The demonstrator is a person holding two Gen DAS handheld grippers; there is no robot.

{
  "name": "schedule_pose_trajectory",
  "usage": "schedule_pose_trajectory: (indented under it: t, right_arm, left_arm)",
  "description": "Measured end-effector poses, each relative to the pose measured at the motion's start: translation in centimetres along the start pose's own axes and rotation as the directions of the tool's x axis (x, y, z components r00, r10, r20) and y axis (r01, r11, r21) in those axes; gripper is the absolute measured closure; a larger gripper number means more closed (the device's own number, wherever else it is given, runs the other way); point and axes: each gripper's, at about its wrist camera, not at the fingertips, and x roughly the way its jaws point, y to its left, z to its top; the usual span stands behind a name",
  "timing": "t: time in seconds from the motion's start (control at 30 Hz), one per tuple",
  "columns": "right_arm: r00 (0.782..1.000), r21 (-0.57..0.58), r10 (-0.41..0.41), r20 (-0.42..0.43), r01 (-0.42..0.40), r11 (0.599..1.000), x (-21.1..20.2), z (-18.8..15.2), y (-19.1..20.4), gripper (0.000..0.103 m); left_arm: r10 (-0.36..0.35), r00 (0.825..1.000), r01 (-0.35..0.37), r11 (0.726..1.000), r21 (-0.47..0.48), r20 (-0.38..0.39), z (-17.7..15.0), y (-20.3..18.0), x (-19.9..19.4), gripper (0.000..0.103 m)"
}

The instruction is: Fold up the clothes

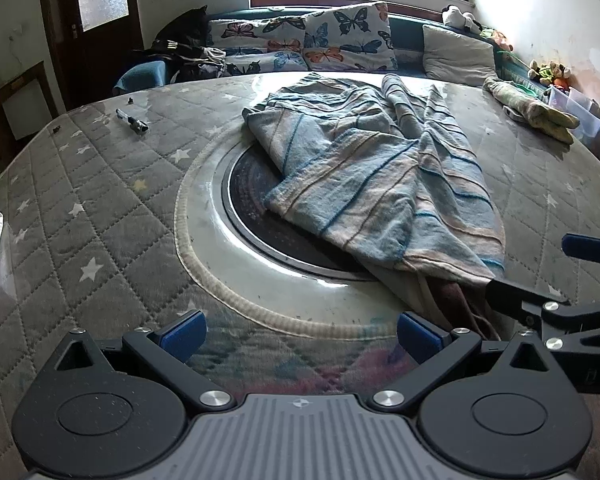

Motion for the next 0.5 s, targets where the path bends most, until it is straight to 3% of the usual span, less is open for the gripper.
schedule_pose_trajectory:
  t: [0.5]
  right_arm:
    - [0.996,-0.139,0.092,-0.022,-0.094,0.986,3.7,3.9,3.2,0.026]
  left_arm:
    - [0.047,0.999,-0.047,0.995,-0.089,-0.01,-0.1,3.9,0.7,0.0]
